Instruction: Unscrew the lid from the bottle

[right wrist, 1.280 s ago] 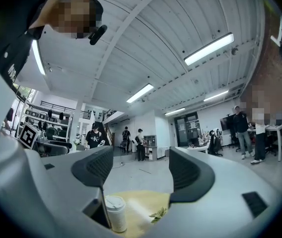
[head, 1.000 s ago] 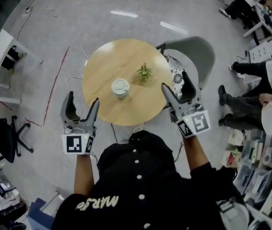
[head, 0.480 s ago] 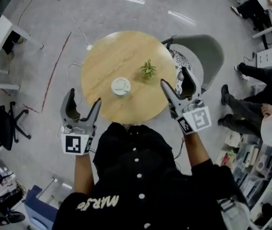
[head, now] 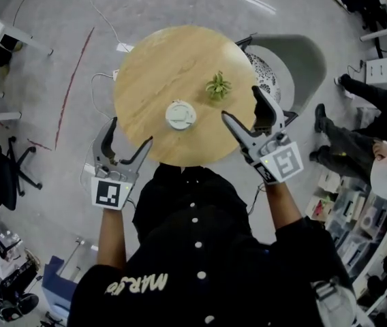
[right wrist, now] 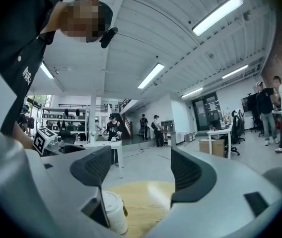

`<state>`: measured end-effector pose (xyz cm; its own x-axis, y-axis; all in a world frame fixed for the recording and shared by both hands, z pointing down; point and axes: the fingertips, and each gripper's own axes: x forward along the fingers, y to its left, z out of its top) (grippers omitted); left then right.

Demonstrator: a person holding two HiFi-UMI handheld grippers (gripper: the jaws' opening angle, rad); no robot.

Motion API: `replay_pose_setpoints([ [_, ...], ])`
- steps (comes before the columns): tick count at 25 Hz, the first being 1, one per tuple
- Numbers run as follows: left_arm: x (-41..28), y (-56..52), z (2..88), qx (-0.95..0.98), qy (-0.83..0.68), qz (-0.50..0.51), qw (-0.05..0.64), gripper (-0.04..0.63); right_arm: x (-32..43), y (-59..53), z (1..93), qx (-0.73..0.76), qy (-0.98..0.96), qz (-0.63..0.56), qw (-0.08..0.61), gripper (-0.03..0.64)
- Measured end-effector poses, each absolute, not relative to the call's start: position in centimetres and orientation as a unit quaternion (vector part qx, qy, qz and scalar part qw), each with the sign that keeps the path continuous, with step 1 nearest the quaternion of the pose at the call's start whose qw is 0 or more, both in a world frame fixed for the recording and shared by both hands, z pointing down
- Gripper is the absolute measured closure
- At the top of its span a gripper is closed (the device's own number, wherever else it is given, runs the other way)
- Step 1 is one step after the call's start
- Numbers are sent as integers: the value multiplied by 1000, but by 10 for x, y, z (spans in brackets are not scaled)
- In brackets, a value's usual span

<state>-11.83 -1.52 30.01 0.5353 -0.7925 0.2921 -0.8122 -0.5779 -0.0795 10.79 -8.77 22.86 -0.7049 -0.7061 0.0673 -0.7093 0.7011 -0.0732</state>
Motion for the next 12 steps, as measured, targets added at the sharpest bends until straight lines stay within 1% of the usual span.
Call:
replay_pose_setpoints([
  [2, -115, -15, 325, 879, -442, 170, 61, 219, 98, -85, 242, 360, -931, 52, 31, 251],
  [6, -100, -20, 372, 893, -407, 167, 96, 219, 73, -78, 278, 306, -948, 58, 68, 239],
  [12, -74, -34, 449, 921, -337, 168, 97, 219, 37, -76, 331, 243, -962, 76, 101, 224],
])
